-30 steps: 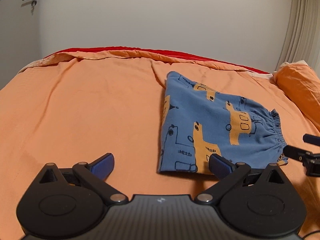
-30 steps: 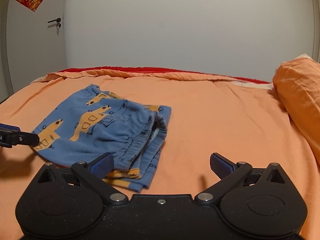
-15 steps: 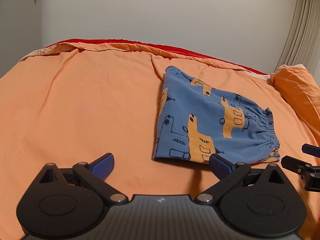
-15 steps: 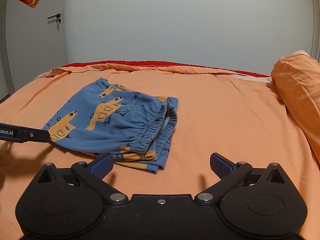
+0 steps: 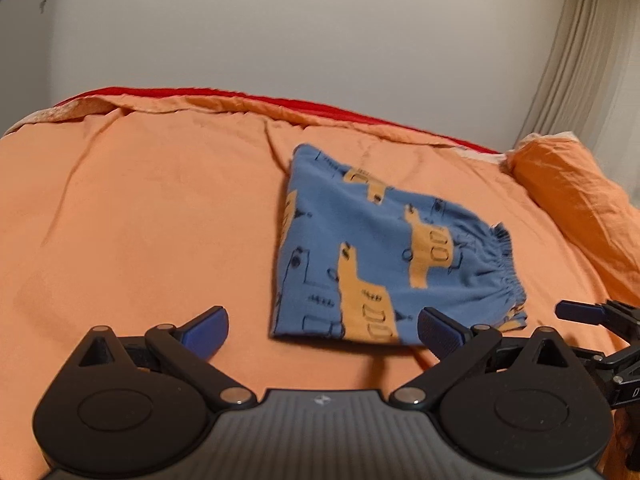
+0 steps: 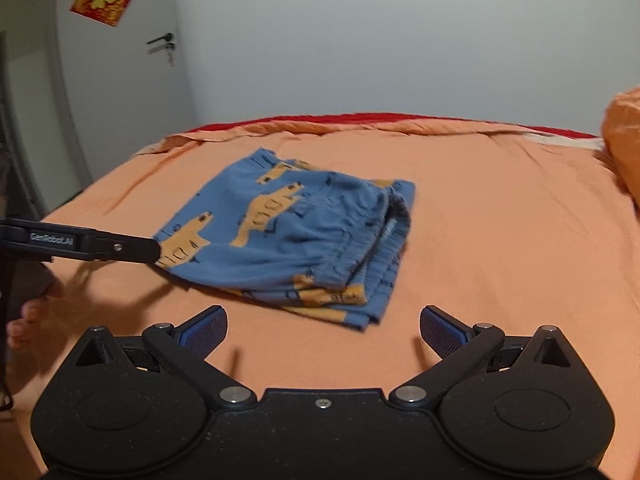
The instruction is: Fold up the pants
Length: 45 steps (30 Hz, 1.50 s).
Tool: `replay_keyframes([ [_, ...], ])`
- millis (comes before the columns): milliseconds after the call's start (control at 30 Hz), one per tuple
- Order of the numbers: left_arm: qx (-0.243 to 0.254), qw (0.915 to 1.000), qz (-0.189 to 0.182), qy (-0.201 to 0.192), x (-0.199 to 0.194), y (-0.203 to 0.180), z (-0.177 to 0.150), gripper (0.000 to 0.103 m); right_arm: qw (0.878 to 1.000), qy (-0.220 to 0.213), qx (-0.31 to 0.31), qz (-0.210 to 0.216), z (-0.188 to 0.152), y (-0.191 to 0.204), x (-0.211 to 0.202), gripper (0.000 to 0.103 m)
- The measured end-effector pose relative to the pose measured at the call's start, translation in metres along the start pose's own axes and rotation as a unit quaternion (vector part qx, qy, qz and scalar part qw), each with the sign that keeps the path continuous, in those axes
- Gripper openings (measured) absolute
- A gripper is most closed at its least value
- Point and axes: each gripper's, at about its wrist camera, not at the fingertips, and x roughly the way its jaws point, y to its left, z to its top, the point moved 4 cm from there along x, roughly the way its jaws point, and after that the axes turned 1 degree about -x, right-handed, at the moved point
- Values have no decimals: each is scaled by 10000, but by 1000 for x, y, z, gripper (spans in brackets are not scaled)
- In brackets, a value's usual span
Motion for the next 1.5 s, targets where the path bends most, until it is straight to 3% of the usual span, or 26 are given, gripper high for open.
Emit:
replay_keyframes([
  [267,161,9989,7,-430,22,3,27,103,9971,-3,117,748,51,-46,42,102],
  [533,217,9990,-229,-331,35,3,17,103,9837,458,1191,1271,67,-82,98,102],
  [733,-192,9981,-572,-153,37,18,17,103,9649,196,2082,1590,72,-95,108,101],
  [867,-648,9953,-709,-110,37,30,21,102,9613,139,2321,1480,72,-100,110,84],
  [1067,-801,9947,-651,9,36,33,25,95,9706,180,2130,1104,68,-99,110,57],
  [1167,-816,9944,-671,62,35,31,25,91,9707,167,2169,1016,65,-101,110,51],
  [1367,-785,9945,-661,213,35,27,26,80,9752,166,2005,924,65,-97,109,48],
  [1500,-826,9933,-722,352,36,25,24,63,9762,169,1970,887,65,-96,109,45],
])
